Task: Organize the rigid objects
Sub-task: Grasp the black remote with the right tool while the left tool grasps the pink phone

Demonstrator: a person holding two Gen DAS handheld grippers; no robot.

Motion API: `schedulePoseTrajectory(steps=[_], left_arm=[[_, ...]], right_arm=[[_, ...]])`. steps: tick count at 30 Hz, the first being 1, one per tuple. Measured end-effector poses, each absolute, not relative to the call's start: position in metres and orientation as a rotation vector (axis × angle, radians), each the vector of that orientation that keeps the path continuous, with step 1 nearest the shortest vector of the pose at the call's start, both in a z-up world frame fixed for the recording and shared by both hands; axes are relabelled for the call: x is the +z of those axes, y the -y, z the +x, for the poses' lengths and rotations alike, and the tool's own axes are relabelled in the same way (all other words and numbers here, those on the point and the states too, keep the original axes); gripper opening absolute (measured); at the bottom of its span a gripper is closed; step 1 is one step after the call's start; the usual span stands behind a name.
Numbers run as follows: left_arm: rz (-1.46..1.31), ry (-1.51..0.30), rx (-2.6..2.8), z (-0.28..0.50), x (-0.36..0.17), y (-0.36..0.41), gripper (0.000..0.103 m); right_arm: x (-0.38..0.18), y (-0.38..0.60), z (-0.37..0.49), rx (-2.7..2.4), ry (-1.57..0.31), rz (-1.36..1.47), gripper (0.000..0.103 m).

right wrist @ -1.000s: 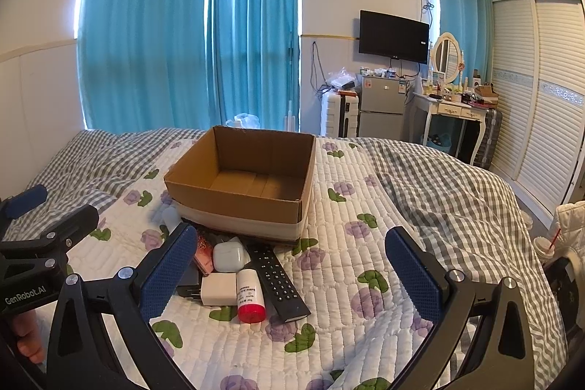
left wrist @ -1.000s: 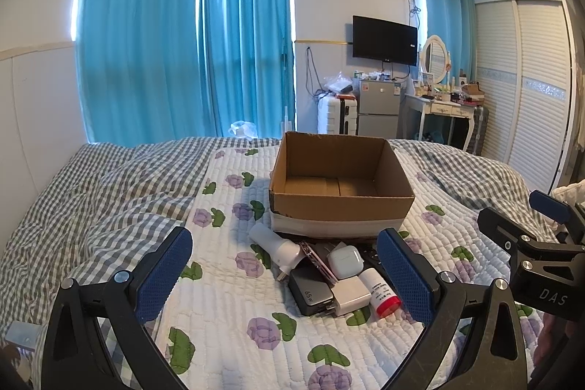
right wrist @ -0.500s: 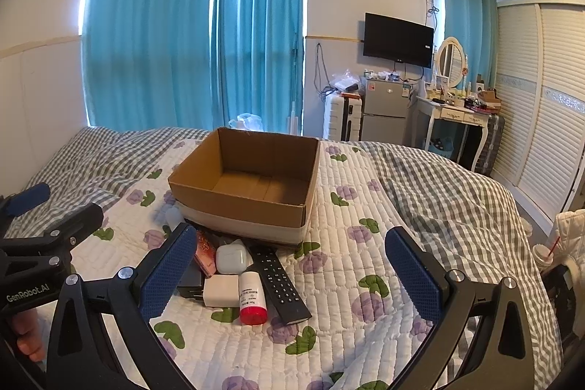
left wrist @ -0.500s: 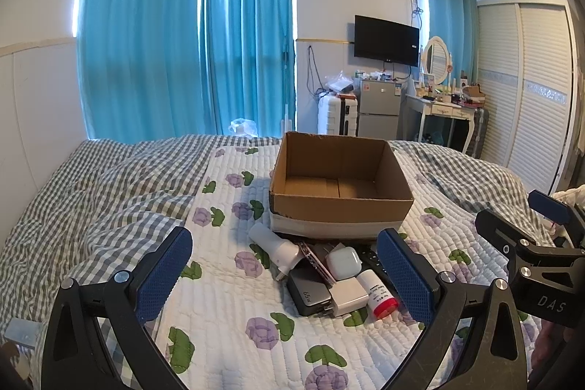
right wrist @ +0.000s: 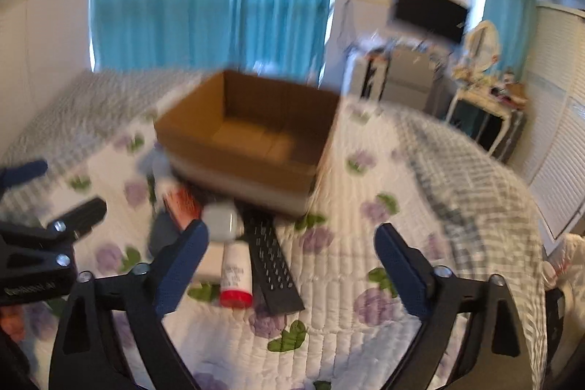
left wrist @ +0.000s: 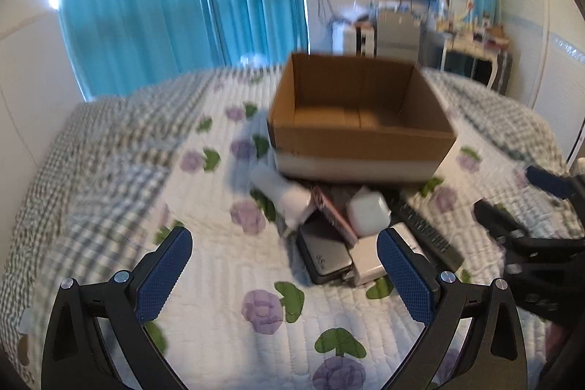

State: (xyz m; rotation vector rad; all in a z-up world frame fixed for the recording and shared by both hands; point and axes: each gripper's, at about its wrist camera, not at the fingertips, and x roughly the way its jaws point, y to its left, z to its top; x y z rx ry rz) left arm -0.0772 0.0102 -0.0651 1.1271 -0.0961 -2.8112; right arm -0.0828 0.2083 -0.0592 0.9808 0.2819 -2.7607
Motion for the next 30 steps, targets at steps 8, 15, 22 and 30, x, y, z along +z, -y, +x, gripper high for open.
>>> schedulePoseTrajectory(steps=[8, 15, 22, 30], left_arm=[[1.294, 0.115, -2.719, -0.106, -0.113, -0.018, 0.103], [1.339, 0.072, -2.679, -0.121, -0.126, -0.018, 0.103], [1.324, 0.005, -2.750, -0.138, -0.119, -0.023, 0.103], [1.382, -0.046, -2.797, -0.164, -0.129, -0.031, 0.073]], right_arm=[[-0.143, -0.206, -0.144, -2.530, -0.280, 1.341, 0.060], [-0.178, -0.196, -0.173, -2.472, -0.325, 1.432, 0.056], [-0.174, -0.199, -0.157, -2.503, -0.294, 1.362, 0.044], [-0.160, -0.218, -0.125, -2.561, -0.199, 1.309, 0.042]])
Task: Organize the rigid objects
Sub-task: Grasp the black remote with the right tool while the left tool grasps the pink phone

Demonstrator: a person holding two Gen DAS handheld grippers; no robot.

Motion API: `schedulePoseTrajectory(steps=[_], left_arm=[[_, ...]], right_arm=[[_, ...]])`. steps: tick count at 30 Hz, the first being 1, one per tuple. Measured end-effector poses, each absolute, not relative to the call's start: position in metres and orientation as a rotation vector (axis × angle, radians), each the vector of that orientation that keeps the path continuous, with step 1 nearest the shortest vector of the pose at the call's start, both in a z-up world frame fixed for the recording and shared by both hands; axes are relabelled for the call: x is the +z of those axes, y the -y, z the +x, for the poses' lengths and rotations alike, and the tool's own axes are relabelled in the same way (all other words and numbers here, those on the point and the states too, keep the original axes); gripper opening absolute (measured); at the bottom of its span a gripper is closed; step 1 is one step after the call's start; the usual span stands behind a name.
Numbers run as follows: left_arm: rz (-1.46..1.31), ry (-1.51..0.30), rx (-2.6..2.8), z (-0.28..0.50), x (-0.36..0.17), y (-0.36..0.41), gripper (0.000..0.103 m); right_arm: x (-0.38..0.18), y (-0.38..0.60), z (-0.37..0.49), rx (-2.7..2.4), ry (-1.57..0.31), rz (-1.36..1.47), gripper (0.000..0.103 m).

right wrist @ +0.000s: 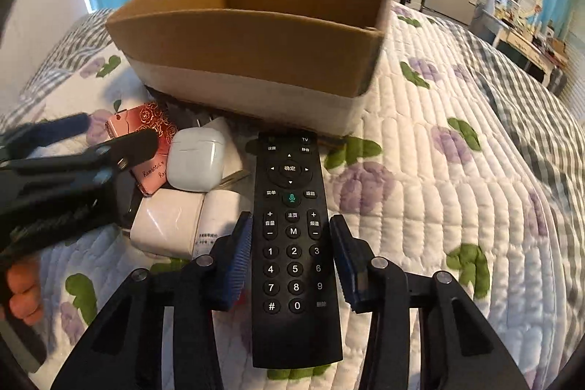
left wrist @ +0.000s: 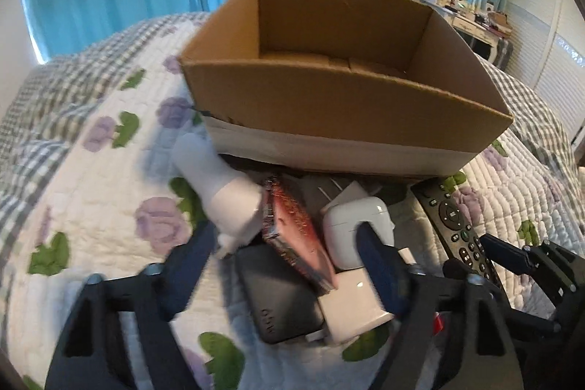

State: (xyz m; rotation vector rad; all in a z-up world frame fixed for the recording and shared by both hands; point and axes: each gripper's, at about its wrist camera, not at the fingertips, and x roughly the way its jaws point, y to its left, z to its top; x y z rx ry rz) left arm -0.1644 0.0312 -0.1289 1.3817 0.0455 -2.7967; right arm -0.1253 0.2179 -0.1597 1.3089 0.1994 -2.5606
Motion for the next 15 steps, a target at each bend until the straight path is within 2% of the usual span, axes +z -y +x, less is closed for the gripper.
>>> schedulePoseTrajectory(steps=[3, 5, 6, 8, 12, 15], left_arm=[[1.404, -0.049, -2.804, -0.169, -0.136, -0.032, 0.054], [1.404, -0.049, -2.827, -0.170, -0.137, -0.034, 0.037], [1.402, -0.046, -2.831, -0.170, -0.136, -0.035, 0.035], [1.394, -0.028, -2.836, -0.169, -0.135, -0.036, 0.018], [1.404, -0.078, -2.863, -0.158, -0.125, -0.032, 0.015], [1.384, -0.047, -2.887, -0.147, -0.113, -0.033, 0.013]], right_arm=[[-0.150, -0.220, -0.128, -2.575, -0.174, 1.302, 0.042], [-0.146, -0.217, -0.138, -2.579, -0.153, 1.297, 0.042], [-0.144, -0.218, -0.136, -2.582, -0.145, 1.293, 0.042], [-0.140, -0.215, -0.136, -2.589, -0.145, 1.290, 0.042], [-0.134, -0.215, -0.131, -2.604, -0.149, 1.272, 0.042], [-0.126, -0.215, -0.125, -2.619, -0.137, 1.251, 0.042]])
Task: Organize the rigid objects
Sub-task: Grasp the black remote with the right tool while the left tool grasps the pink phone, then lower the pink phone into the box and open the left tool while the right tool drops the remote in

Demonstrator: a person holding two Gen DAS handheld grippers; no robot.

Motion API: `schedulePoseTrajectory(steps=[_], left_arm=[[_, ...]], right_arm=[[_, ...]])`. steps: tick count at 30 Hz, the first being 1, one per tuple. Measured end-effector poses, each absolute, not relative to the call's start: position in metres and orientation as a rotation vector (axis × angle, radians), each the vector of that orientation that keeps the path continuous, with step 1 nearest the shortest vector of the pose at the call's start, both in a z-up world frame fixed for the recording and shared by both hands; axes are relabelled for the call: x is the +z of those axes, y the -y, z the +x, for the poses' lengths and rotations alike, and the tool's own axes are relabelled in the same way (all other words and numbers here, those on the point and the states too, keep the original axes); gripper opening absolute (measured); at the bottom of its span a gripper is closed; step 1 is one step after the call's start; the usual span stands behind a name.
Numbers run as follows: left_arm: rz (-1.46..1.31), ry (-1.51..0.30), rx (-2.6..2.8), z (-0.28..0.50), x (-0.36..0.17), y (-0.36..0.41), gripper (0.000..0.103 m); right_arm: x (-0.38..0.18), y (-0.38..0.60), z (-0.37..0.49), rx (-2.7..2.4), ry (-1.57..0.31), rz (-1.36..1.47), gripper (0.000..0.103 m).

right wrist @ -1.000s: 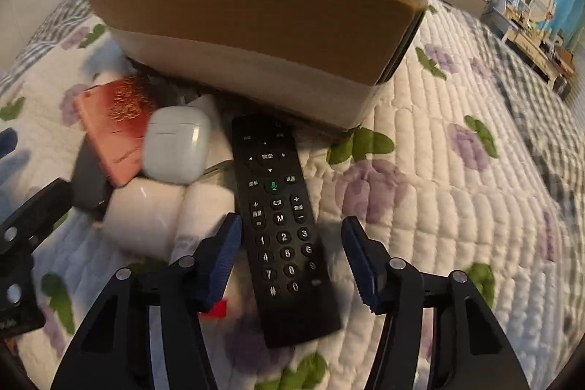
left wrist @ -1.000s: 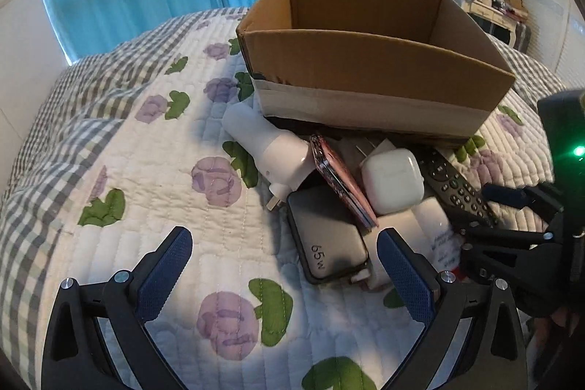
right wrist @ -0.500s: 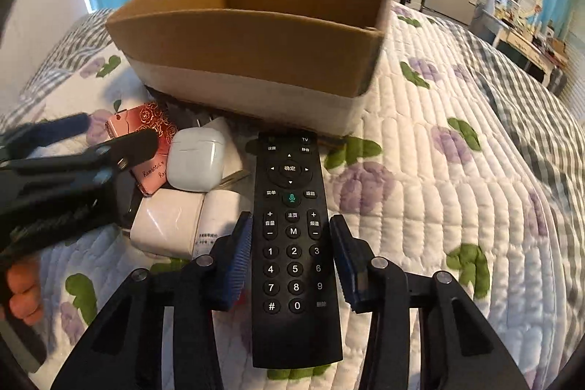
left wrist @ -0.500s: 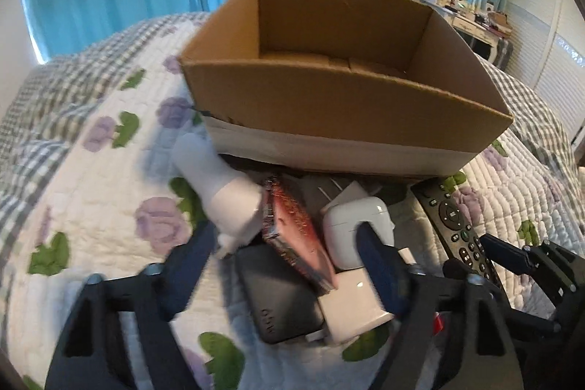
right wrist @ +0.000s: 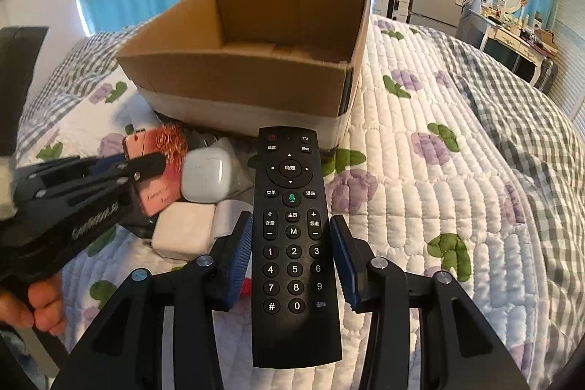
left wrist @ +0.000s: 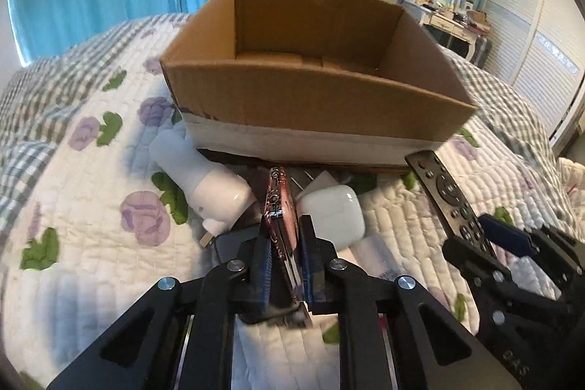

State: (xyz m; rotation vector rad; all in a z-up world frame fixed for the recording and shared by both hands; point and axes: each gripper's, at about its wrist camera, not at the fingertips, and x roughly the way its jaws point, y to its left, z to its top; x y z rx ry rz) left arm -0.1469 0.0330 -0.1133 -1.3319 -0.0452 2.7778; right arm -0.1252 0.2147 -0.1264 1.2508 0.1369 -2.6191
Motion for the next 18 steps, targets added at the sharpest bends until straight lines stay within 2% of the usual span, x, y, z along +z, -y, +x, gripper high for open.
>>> schedulePoseTrajectory(steps=[2, 14, 18], left_arm=[[-1.291, 0.033, 2.784, -0.139, -0.105, -0.035, 0.011], [-1.091, 0.011, 2.853, -0.118, -0.040, -0.027, 0.011], [-0.989, -0.048, 2.906, -0.128, -0.012, -0.025, 0.011]], right_arm=[[-0.119, -0.214, -0.121, -2.627, -0.131, 1.232, 0.042], [-0.059, -0.206, -0.107, -2.670, -0.124, 1.082, 0.042], [-0.027, -0.202, -0.121, -2.701, -0.164, 1.000, 0.042]])
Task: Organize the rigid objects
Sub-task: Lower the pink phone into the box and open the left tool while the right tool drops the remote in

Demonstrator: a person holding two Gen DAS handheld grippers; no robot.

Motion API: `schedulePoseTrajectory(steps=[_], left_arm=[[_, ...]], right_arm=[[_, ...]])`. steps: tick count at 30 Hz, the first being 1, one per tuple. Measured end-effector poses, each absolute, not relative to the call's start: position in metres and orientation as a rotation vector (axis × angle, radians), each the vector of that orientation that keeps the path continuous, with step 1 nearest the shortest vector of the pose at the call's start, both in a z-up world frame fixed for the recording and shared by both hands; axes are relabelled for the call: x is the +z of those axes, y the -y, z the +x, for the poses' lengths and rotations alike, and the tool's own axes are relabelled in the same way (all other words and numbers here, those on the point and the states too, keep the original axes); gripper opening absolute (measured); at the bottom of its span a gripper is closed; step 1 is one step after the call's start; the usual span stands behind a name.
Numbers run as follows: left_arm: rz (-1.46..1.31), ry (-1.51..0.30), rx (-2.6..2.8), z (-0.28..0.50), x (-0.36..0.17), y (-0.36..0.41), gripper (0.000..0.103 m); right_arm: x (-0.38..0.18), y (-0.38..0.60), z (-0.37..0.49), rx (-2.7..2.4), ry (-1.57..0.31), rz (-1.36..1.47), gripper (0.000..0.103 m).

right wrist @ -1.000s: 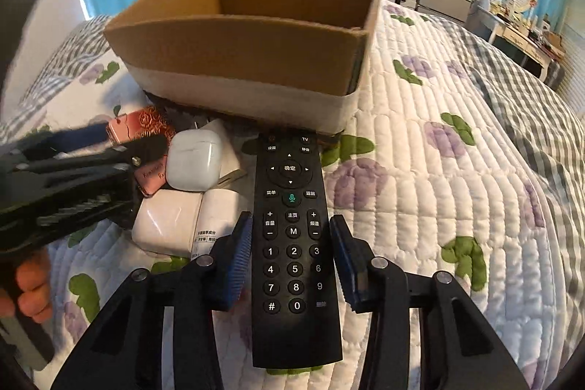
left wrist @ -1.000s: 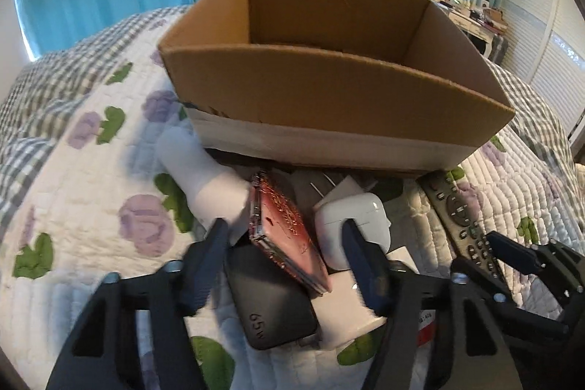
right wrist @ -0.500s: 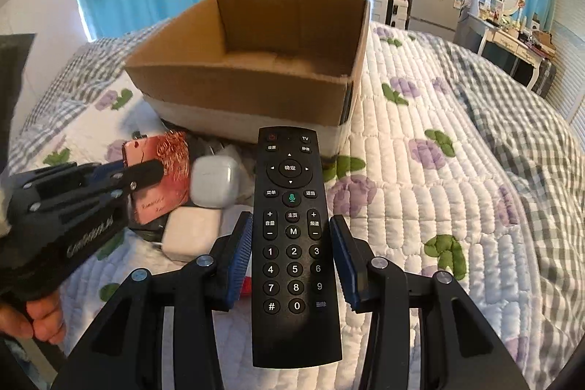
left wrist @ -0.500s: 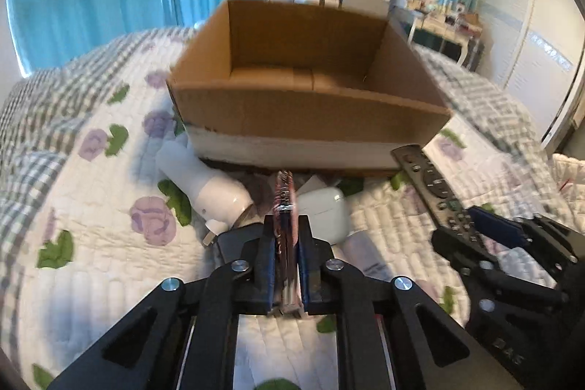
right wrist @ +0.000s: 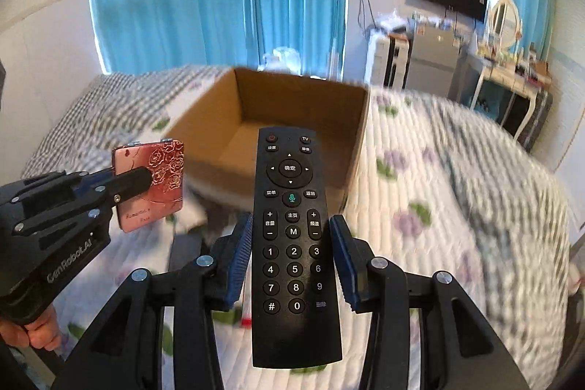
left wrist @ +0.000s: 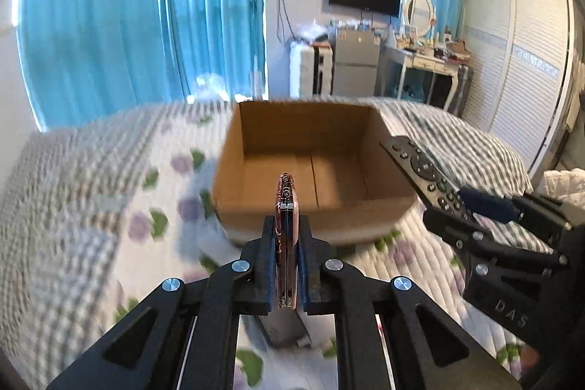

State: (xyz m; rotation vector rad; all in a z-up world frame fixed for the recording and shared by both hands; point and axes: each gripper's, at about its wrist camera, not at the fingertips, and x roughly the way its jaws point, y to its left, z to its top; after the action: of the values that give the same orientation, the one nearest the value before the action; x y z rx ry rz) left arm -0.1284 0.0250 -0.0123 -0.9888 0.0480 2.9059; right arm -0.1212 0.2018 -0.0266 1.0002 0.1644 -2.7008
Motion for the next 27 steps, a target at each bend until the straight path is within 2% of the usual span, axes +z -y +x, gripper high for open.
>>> schedulePoseTrajectory(steps=[5, 9, 12, 16, 21, 24, 26, 27], left_arm=[[-0.928, -0.045, 2.922, -0.167, 0.011, -0.017, 0.011], [-0.960, -0.098, 2.914, -0.209, 0.009, -0.018, 0.011], [-1.044, -0.094, 2.896, -0.240, -0.009, -0.017, 0.011], [-1.169, 0.001, 2.848, -0.264, -0.038, -0.013, 0.011], [-1.177, -0.043, 2.824, -0.269, -0.060, -0.021, 0.011], [-1.141, -0.055, 2.834, -0.268, -0.060, -0.024, 0.016], [-1.126, -0.075, 2.843, -0.266, -0.054, -0.025, 0.034], [-1.117, -0.077, 2.852, -0.265, -0.051, -0.024, 0.040]], right_arm=[[0.007, -0.190, -0.156, -2.715, -0.192, 0.911, 0.042], [0.018, -0.182, -0.187, -2.718, -0.182, 0.875, 0.042], [0.013, -0.179, -0.212, -2.716, -0.166, 0.887, 0.042], [-0.005, -0.181, -0.241, -2.710, -0.121, 0.931, 0.042], [-0.035, -0.190, -0.271, -2.679, -0.047, 1.004, 0.042], [-0.045, -0.194, -0.276, -2.677, -0.046, 1.018, 0.042], [-0.048, -0.197, -0.278, -2.674, -0.034, 1.019, 0.042], [-0.049, -0.198, -0.279, -2.675, -0.034, 1.019, 0.042]])
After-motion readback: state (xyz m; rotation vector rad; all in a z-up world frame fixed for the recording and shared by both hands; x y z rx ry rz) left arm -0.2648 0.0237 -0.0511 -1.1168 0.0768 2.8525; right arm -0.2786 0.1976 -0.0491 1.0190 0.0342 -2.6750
